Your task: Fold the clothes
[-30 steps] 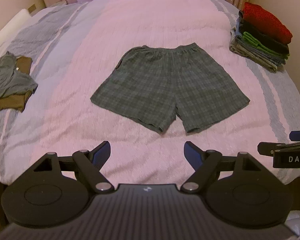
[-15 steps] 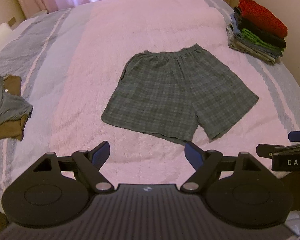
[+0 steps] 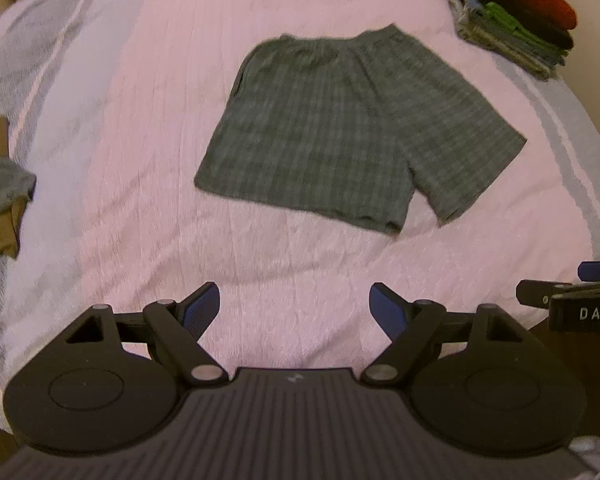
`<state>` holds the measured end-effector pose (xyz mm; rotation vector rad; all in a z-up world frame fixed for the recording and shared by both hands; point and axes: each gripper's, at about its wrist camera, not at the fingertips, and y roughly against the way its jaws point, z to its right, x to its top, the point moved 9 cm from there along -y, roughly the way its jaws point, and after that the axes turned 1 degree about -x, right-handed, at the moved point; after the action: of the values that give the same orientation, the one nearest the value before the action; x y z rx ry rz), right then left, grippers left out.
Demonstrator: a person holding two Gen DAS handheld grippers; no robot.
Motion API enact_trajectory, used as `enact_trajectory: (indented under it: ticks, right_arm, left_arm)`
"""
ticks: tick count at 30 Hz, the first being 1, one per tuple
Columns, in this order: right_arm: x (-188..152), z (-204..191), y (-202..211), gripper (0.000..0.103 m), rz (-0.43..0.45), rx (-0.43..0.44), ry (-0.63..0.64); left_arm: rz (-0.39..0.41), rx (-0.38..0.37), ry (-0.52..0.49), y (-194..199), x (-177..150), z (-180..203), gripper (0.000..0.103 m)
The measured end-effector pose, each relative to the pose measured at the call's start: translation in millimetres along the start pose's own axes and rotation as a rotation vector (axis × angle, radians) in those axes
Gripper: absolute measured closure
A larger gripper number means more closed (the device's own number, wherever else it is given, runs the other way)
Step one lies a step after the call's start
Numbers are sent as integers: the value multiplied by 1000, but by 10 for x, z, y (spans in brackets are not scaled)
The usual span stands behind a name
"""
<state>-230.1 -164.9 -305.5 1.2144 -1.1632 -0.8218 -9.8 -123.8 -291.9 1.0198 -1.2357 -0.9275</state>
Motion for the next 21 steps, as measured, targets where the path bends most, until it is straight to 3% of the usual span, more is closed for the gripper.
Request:
enact_trajectory:
  ticks: [10,21]
  right_arm:
    - [242,202,-569,7,-66,-14,-12]
    - [837,659,-925,7,22,22,-48]
  left_arm:
    - [-63,41,27,-485,232,-30,24]
    - [-27,41,45,-911,741,26,24]
